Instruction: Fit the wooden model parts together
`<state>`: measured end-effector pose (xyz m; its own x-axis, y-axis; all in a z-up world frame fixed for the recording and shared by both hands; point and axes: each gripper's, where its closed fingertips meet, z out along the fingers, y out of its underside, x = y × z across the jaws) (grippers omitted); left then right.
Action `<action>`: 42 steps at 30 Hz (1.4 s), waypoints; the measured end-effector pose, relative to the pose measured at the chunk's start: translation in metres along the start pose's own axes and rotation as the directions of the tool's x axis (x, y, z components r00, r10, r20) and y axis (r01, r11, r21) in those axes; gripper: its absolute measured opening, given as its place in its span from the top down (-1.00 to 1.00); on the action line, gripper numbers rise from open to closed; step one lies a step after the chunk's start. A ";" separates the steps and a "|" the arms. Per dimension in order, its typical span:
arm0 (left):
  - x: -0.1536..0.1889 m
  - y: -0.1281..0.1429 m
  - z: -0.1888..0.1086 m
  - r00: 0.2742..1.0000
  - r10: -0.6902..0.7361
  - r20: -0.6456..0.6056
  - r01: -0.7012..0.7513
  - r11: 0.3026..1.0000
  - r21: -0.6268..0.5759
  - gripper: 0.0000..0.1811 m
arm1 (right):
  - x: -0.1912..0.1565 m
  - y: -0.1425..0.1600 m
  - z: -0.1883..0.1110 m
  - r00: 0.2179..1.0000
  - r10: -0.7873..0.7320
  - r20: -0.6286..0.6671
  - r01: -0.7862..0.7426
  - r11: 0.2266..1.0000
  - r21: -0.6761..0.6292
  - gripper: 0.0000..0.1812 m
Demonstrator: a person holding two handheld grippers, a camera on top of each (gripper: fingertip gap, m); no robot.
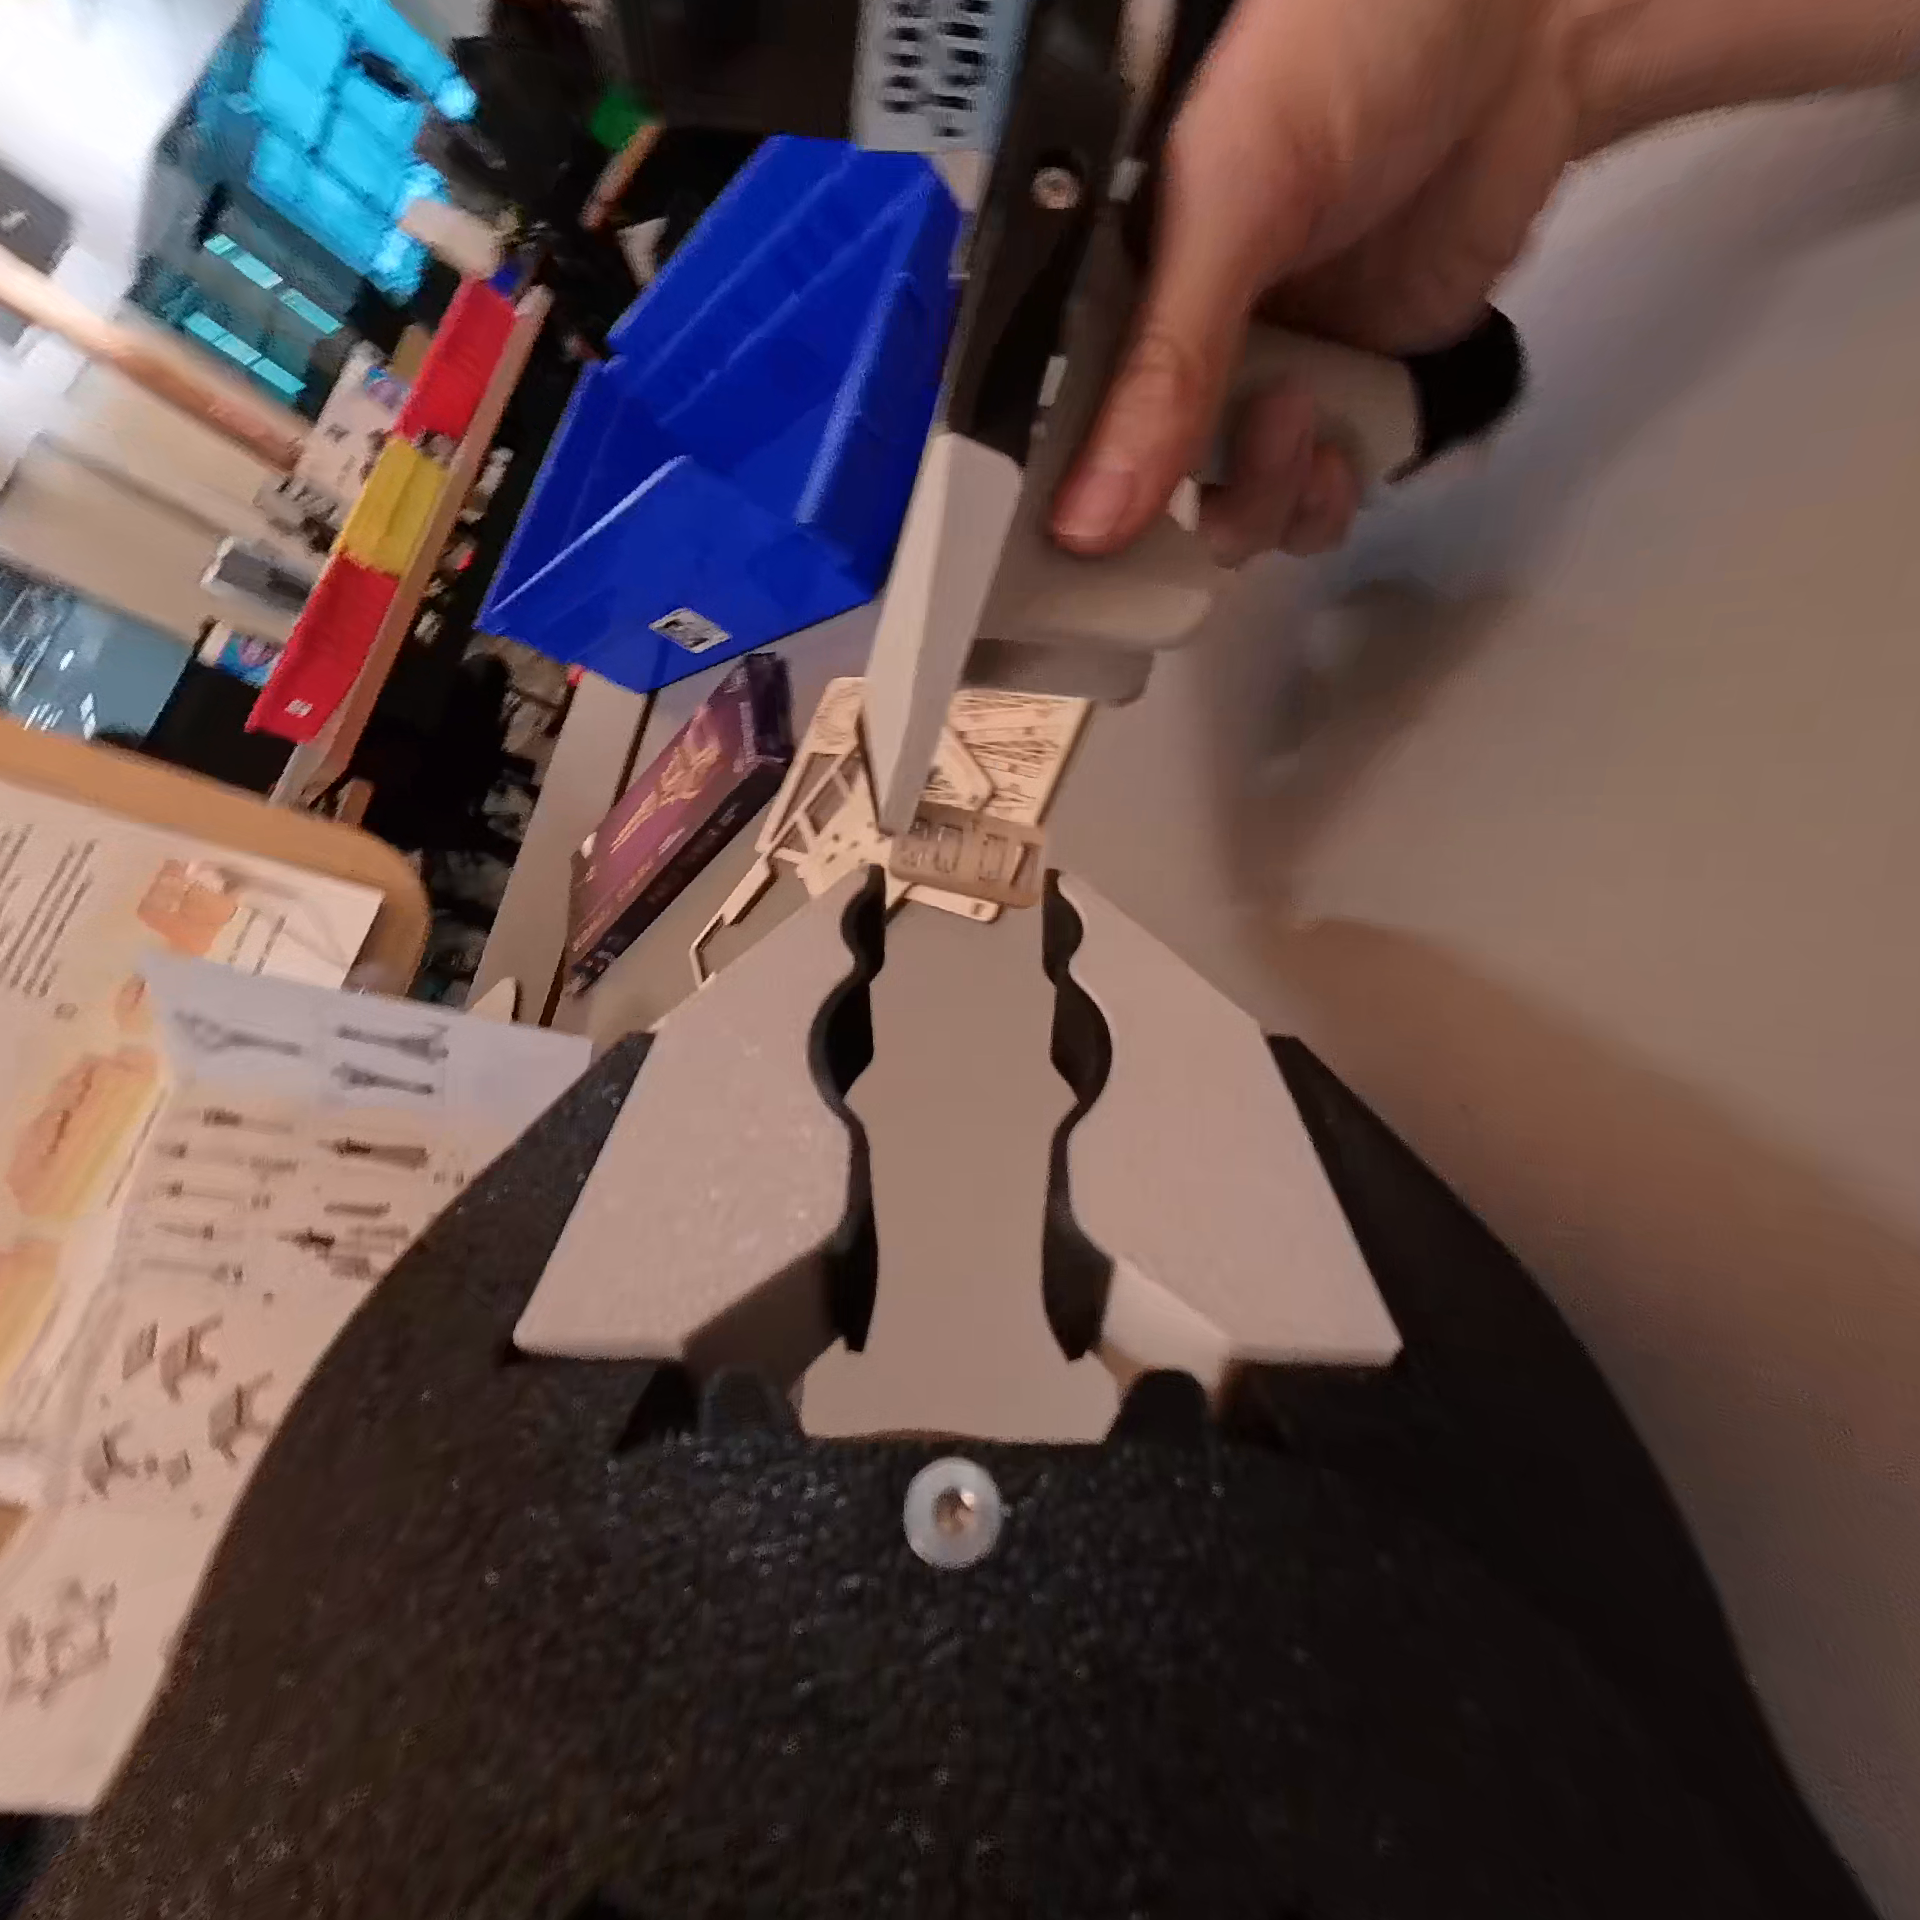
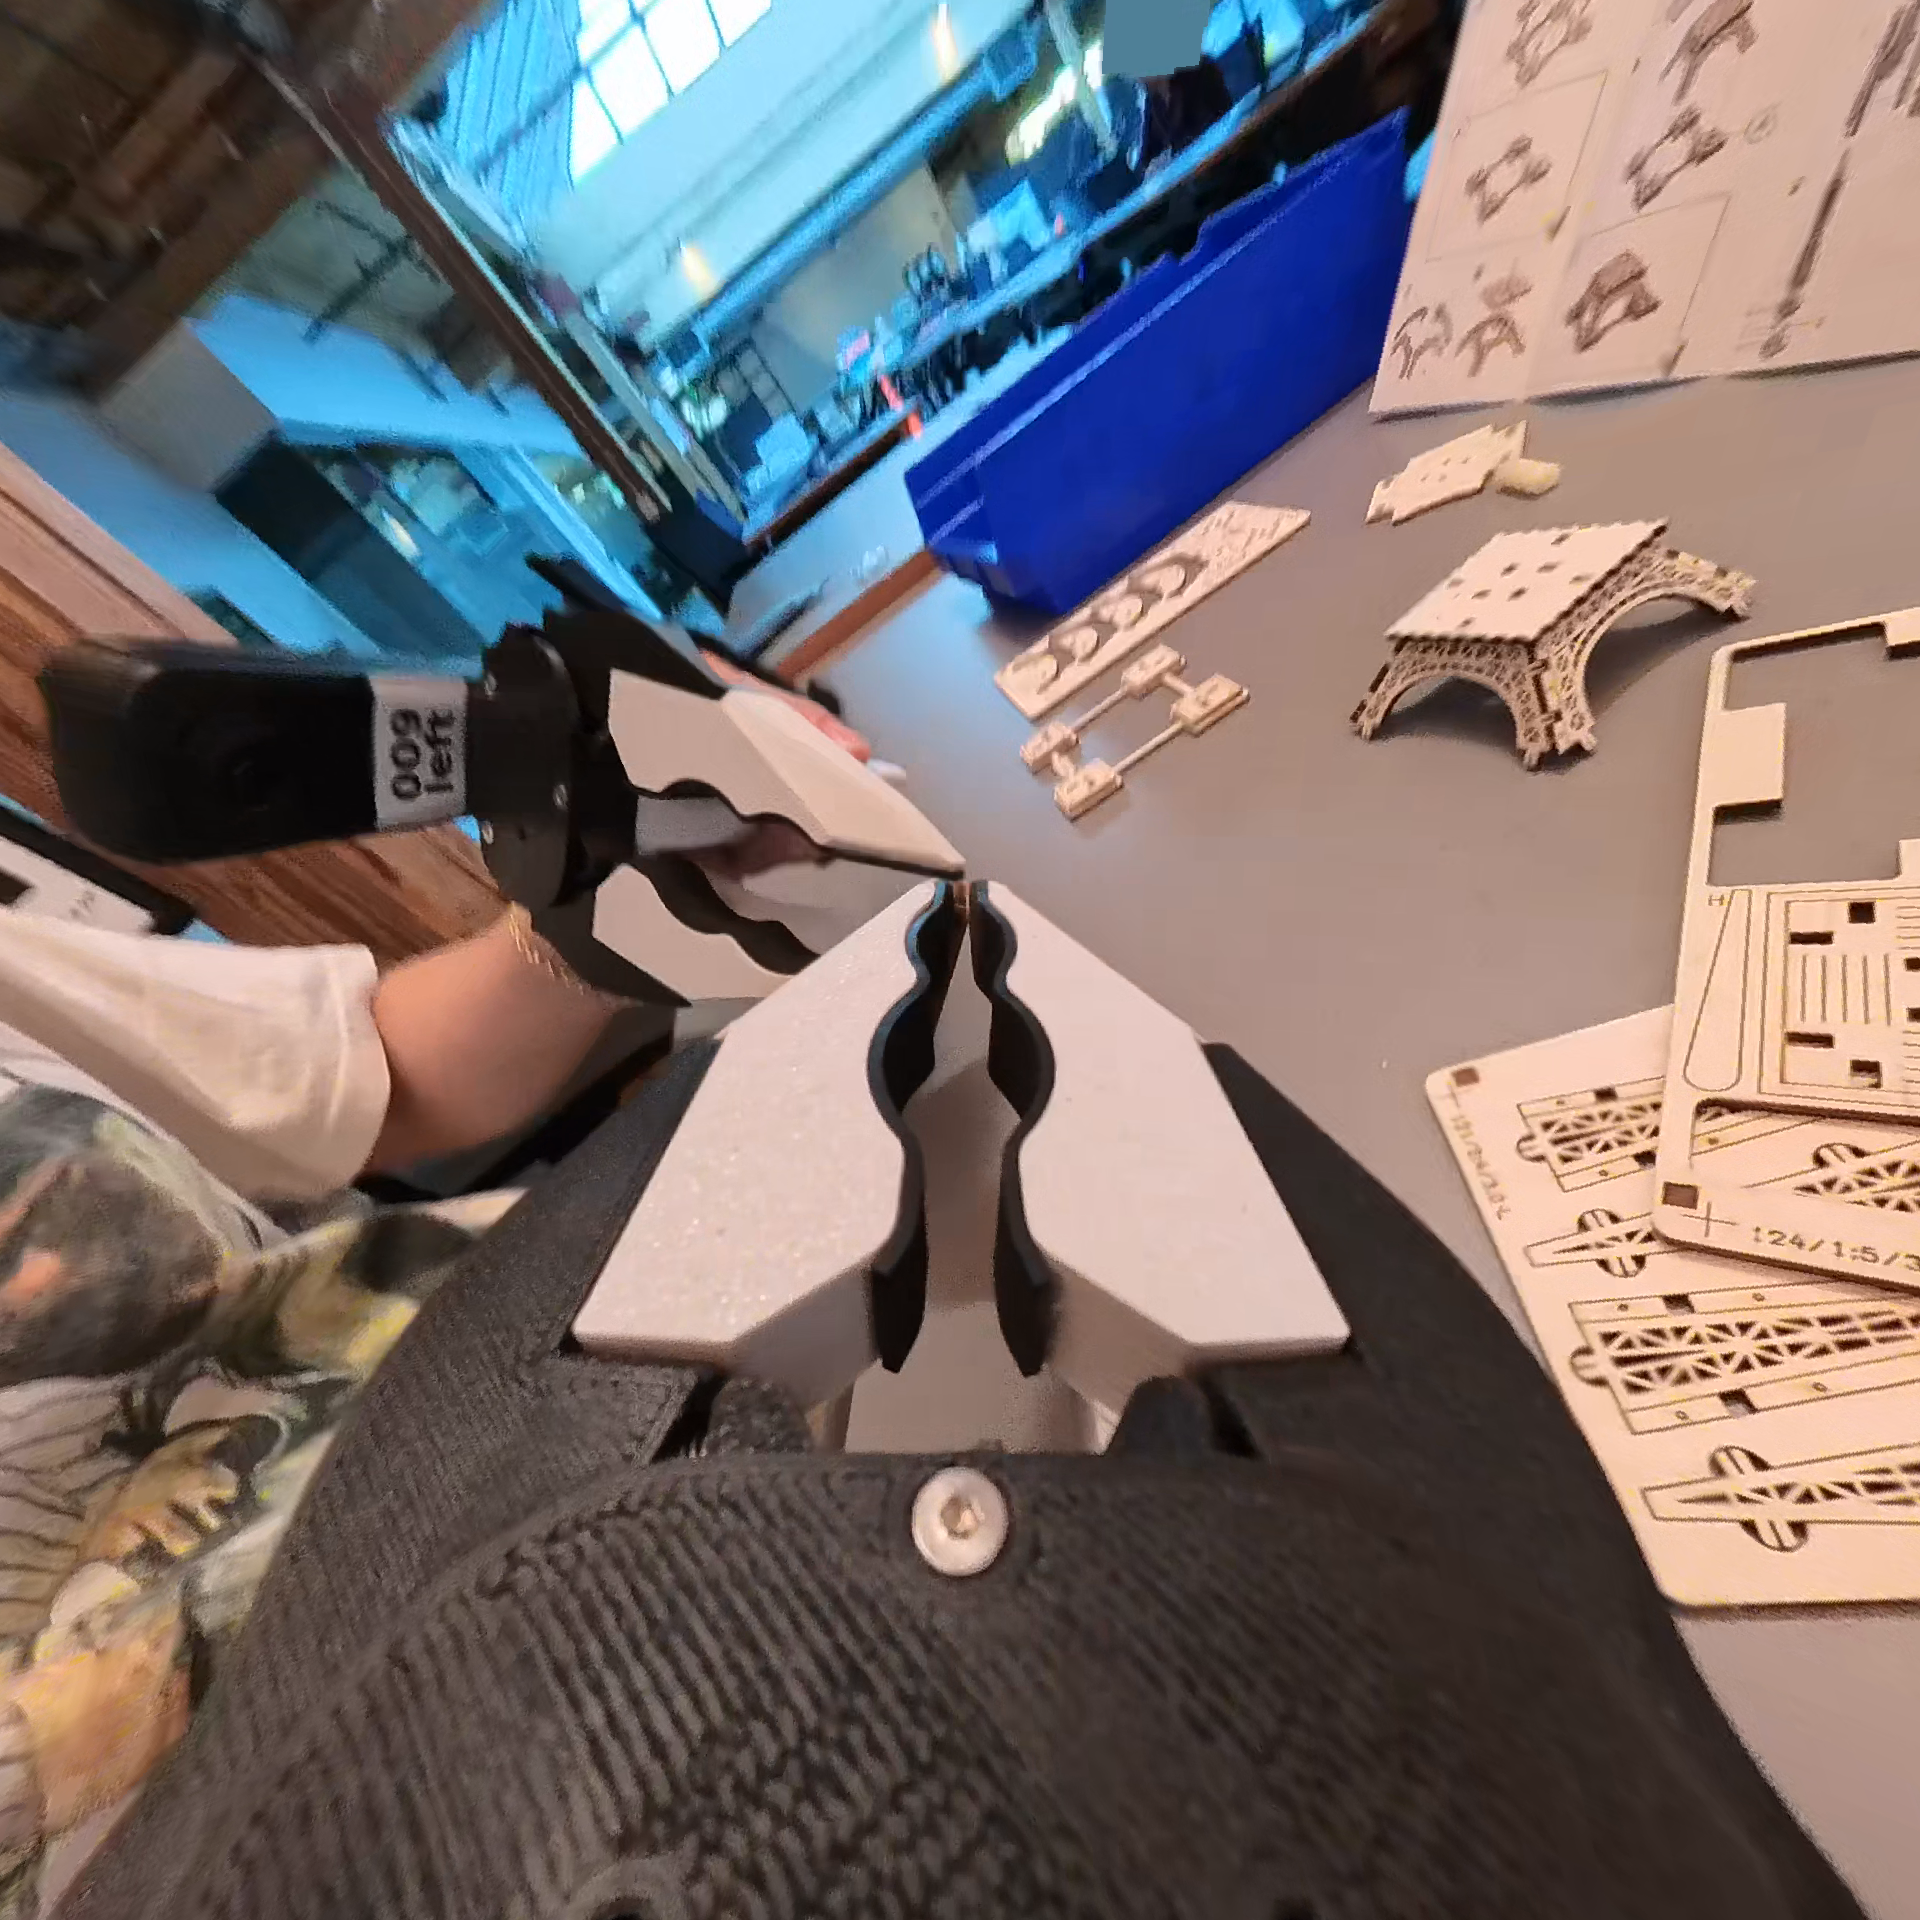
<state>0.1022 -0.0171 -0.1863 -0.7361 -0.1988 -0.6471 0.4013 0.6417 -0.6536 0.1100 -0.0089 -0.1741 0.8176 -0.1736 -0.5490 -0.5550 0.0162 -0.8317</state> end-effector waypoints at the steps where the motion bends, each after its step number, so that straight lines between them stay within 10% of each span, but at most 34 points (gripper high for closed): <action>1: -0.007 -0.001 -0.001 0.997 -0.066 0.040 0.065 0.998 0.022 0.68 | 0.001 -0.006 -0.002 1.000 0.021 0.001 -0.021 0.999 0.044 0.99; 7: -0.011 -0.008 -0.004 0.675 -0.724 -0.141 0.737 0.653 0.177 0.57 | -0.008 -0.042 -0.011 0.996 0.055 0.069 -0.072 0.961 0.267 0.99; 11: -0.013 -0.026 -0.012 0.526 -0.790 -0.315 0.849 0.466 0.248 0.82 | -0.019 -0.042 -0.003 0.989 0.066 0.130 -0.099 0.957 0.273 0.99; 21: -0.016 -0.037 -0.025 0.365 -0.792 -0.490 0.930 0.284 0.234 1.00 | -0.021 -0.040 -0.004 0.985 0.078 0.156 -0.118 0.957 0.267 0.98; 30: -0.009 -0.017 -0.020 0.467 -0.782 -0.413 0.882 0.443 0.159 1.00 | -0.020 -0.017 0.006 0.972 0.131 0.194 -0.159 0.977 0.140 0.87; 36: -0.010 0.050 -0.018 0.616 -0.782 -0.099 0.784 0.621 -0.028 0.78 | 0.021 -0.004 -0.004 0.992 -0.025 -0.123 0.029 0.999 0.030 0.79; 42: 0.034 0.069 -0.022 0.787 -0.599 -0.147 0.551 0.790 -0.268 0.58 | 0.043 0.009 -0.011 0.969 -0.068 -0.238 0.054 0.997 -0.063 0.78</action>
<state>0.0928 0.0366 -0.2446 -0.8998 -0.4322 -0.0604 -0.2346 0.5957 -0.7682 0.1383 -0.0271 -0.2041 0.7933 -0.4033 -0.4560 -0.5186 -0.0553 -0.8532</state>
